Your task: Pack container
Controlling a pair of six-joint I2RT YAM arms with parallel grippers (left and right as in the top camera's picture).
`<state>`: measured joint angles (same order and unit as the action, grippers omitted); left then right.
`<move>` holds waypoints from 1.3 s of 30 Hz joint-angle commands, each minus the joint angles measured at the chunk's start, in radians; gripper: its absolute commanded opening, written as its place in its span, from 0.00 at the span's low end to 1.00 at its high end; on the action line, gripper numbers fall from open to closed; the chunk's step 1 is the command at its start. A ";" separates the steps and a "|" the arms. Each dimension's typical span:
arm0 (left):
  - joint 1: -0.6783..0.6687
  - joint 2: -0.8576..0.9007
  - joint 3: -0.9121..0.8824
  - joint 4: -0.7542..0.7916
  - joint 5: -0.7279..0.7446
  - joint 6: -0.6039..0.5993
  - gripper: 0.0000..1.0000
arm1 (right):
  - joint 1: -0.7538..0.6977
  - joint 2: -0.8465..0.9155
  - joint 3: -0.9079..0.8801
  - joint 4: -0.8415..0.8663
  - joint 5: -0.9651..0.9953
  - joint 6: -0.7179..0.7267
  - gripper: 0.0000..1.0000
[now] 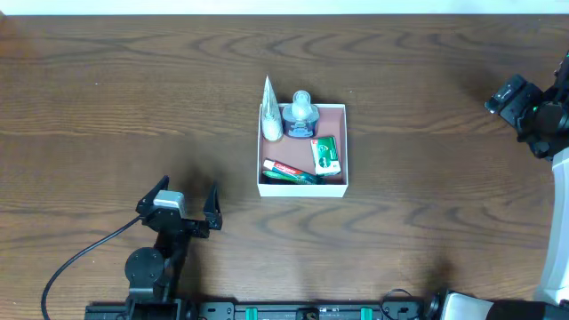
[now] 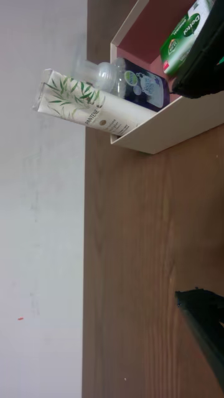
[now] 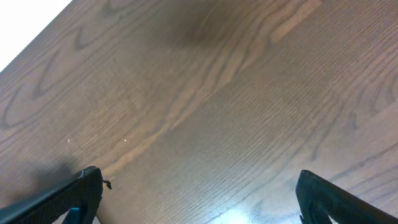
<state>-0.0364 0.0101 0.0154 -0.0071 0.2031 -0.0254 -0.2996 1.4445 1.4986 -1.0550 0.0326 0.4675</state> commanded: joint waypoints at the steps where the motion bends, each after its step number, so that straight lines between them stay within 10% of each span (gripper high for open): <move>1: -0.004 -0.006 -0.011 -0.044 0.017 0.003 0.98 | -0.001 0.001 0.012 -0.001 0.000 0.011 0.99; 21: -0.004 -0.006 -0.011 -0.044 0.017 0.003 0.98 | 0.007 -0.015 0.012 -0.002 0.000 0.010 0.99; 39: -0.004 -0.006 -0.011 -0.044 0.017 0.003 0.98 | 0.319 -0.465 -0.140 -0.003 0.000 0.008 0.99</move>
<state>-0.0364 0.0105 0.0174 -0.0105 0.2031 -0.0257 -0.0032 1.0302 1.4372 -1.0519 0.0261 0.4671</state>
